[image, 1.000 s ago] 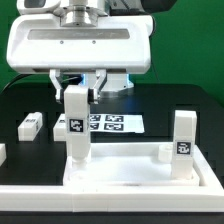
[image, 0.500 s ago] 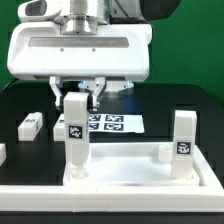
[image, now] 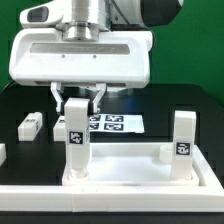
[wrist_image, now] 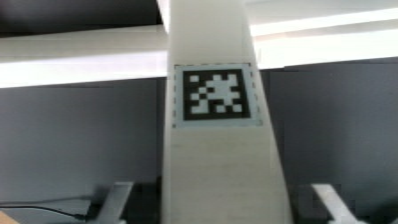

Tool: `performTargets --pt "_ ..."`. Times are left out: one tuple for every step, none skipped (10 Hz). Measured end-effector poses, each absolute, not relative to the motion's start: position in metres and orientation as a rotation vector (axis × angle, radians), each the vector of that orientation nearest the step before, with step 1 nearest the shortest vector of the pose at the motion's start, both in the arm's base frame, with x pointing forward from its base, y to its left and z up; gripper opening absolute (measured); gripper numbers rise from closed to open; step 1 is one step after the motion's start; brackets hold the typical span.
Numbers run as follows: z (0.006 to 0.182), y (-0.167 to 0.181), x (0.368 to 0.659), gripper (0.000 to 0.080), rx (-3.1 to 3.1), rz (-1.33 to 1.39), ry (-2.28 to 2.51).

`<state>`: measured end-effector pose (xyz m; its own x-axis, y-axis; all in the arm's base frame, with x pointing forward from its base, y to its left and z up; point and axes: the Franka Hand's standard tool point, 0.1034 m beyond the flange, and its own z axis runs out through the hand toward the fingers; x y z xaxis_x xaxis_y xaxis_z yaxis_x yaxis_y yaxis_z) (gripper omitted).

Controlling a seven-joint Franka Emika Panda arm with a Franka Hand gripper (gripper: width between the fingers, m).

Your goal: Assemble desk

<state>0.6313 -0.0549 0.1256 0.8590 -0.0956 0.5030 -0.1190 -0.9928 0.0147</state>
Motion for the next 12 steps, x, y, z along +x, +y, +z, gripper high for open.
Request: performTargets --pt "0.1230 -0.0538 0.6296 0.0288 2.984 0.803 -0.170" --pt "0.1211 -0.0537 0.6273 0.0288 2.977 0.809 -0.168" --pt "0.1212 -0.0534 0.6265 0.0288 2.966 0.825 -0.166" --pt "0.1212 -0.0525 0.6252 0.0288 2.954 0.841 -0.163" --pt "0.1211 -0.0515 0.6234 0.0288 2.939 0.864 -0.162" --pt "0.1212 -0.0512 0.6222 0.0288 2.931 0.876 -0.164" --pt "0.1214 -0.0514 0.6225 0.0288 2.932 0.875 -0.165" --pt "0.1213 -0.0514 0.6224 0.0288 2.932 0.875 -0.165" --pt "0.1212 -0.0515 0.6223 0.0443 2.932 0.875 -0.165" --pt "0.1211 -0.0515 0.6223 0.0570 2.932 0.874 -0.165" --pt "0.1211 -0.0515 0.6223 0.0570 2.932 0.874 -0.165" --pt "0.1210 -0.0515 0.6223 0.0633 2.932 0.874 -0.165"
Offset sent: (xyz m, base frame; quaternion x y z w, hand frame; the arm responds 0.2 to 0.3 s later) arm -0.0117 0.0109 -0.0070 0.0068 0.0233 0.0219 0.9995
